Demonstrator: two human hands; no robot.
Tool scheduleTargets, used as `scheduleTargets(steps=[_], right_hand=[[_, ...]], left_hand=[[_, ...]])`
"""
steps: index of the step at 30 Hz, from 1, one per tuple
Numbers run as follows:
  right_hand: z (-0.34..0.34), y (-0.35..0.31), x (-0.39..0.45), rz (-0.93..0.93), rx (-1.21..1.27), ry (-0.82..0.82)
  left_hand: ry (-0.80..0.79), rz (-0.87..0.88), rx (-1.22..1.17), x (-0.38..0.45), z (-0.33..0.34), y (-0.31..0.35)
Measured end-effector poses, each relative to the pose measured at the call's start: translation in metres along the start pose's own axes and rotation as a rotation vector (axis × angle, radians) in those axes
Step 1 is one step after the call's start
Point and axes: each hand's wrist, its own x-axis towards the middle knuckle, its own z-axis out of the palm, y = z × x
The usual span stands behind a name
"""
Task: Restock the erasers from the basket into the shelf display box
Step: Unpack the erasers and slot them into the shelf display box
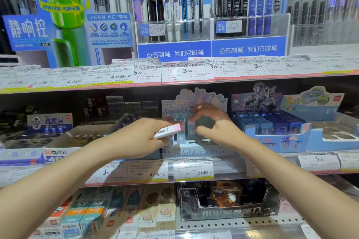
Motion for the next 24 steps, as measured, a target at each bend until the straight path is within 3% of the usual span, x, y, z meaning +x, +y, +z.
scheduleTargets(steps=[5, 9, 14, 19, 24], right_hand=[[-0.004, -0.004, 0.000, 0.022, 0.020, -0.032], [-0.007, -0.009, -0.008, 0.010, 0.004, 0.017], [-0.006, -0.036, -0.027, -0.136, 0.106, 0.125], [-0.004, -0.066, -0.042, -0.369, 0.147, 0.062], [-0.008, -0.072, -0.043, -0.375, 0.189, 0.001]], left_hand=[[0.034, -0.019, -0.006, 0.000, 0.003, 0.001], [0.166, -0.009, 0.021, -0.002, 0.012, 0.002], [0.310, 0.038, 0.075, -0.007, 0.010, 0.010], [0.241, 0.024, -0.131, -0.017, 0.009, 0.036], [0.061, -0.022, -0.404, -0.021, 0.011, 0.050]])
